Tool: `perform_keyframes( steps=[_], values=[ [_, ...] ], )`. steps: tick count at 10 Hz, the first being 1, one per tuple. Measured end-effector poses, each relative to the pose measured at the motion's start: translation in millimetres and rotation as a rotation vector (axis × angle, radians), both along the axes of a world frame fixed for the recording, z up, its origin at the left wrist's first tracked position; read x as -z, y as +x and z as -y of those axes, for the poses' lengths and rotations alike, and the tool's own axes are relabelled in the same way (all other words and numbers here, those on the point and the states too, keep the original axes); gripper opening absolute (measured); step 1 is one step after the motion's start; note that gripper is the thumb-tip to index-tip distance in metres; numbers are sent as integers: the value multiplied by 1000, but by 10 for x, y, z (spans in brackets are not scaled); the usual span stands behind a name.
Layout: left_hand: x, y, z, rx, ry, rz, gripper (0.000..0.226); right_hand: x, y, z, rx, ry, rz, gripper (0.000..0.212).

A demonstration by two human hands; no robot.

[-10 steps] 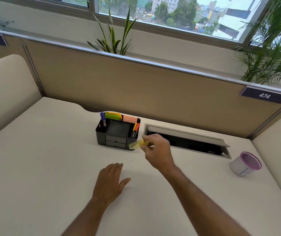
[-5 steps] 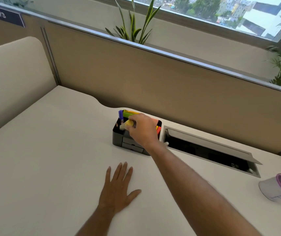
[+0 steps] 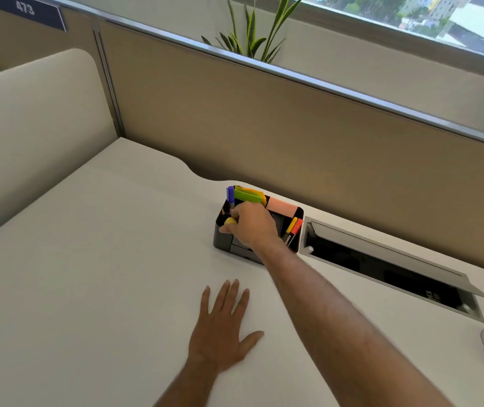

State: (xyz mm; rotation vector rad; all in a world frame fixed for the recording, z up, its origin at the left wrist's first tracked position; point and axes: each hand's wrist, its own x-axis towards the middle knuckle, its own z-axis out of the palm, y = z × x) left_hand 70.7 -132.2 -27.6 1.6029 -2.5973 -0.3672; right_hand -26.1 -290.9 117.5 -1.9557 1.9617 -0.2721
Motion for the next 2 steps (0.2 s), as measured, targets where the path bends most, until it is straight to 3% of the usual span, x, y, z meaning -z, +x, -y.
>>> perform_keyframes(
  steps=[2],
  values=[
    [24,-7,0,-22,10,-38,84,86,-47,-44,28,-32,24,31]
  ],
)
